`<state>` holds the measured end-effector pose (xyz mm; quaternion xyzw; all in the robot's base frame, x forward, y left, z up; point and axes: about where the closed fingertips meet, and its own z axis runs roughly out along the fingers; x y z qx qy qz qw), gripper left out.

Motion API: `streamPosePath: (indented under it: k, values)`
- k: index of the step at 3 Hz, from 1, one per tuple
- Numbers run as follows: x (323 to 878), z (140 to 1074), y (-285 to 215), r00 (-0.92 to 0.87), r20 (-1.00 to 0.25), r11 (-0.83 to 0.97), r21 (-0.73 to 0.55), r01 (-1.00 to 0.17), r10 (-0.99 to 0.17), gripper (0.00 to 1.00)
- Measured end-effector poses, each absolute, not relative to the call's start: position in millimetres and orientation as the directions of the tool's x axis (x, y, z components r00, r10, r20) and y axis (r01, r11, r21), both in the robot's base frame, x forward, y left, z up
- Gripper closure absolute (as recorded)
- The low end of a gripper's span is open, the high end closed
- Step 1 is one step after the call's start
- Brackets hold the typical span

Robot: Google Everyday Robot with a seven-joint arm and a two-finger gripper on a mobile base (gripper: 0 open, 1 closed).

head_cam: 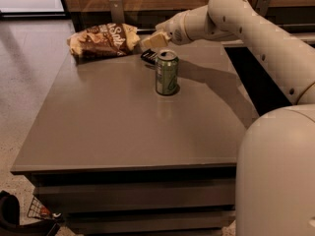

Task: Move rxbar chocolate near brown chip bag

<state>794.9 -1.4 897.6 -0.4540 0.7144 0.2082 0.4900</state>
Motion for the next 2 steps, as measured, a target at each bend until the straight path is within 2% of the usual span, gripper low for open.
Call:
streamPosePath:
  k: [1, 2]
  values:
    - [794.9, 896.1, 1.1, -0.108, -0.889, 0.498, -0.146, -0.855, -0.445, 0.00]
    - [794.9, 896.1, 1.2, -0.108, -0.889, 0.498, -0.145, -0.855, -0.445, 0.00]
